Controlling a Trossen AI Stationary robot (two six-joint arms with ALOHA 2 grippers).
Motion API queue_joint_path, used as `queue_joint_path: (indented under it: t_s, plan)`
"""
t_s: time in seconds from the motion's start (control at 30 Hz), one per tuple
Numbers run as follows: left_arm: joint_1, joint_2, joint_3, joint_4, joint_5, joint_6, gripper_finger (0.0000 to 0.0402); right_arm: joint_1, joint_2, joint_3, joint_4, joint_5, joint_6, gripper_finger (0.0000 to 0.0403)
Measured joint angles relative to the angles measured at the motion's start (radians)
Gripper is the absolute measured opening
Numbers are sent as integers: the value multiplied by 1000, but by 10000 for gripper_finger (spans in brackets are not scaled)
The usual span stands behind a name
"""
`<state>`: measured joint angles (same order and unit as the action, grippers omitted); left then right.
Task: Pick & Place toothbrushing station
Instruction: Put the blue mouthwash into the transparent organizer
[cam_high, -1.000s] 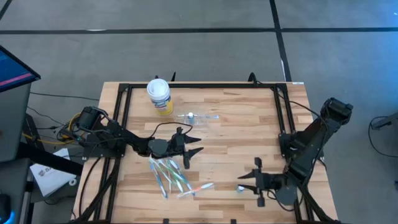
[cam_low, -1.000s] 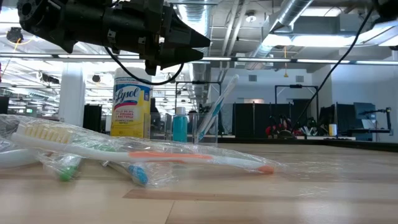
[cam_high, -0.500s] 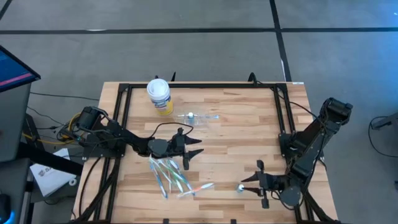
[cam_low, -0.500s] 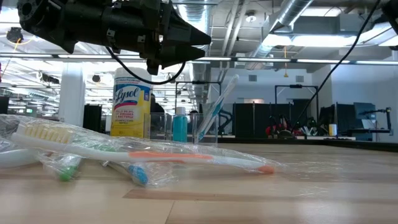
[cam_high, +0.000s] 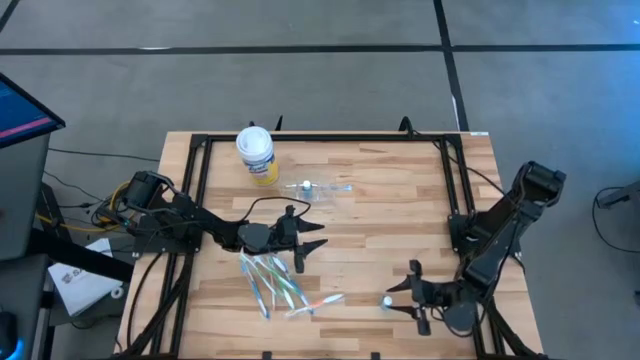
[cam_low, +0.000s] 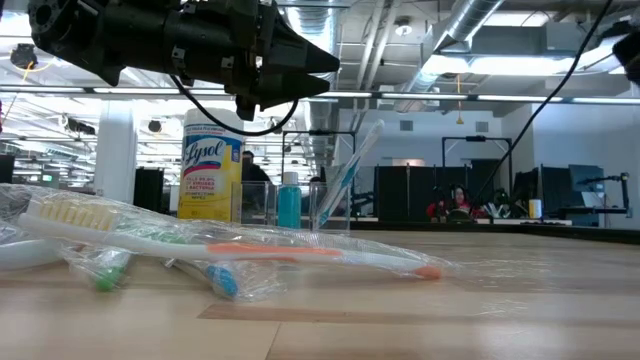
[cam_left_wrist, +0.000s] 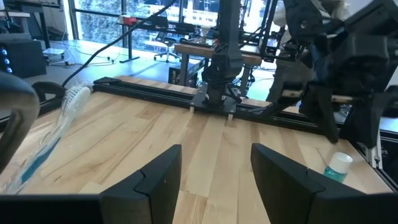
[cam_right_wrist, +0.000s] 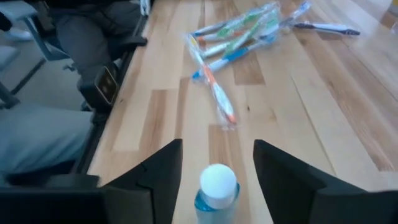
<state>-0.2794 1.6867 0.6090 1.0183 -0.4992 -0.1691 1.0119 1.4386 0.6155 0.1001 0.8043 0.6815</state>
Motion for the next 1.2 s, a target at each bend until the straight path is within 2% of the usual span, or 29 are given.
queue_joint_path:
  t_s: [0.17,1.2]
  plan:
    - [0,0,0,0,0,0,186,-11,56,0,45,-22,2,198]
    - [0,0,0,-1,0,7,186,-12,55,0,-11,-28,87,181]
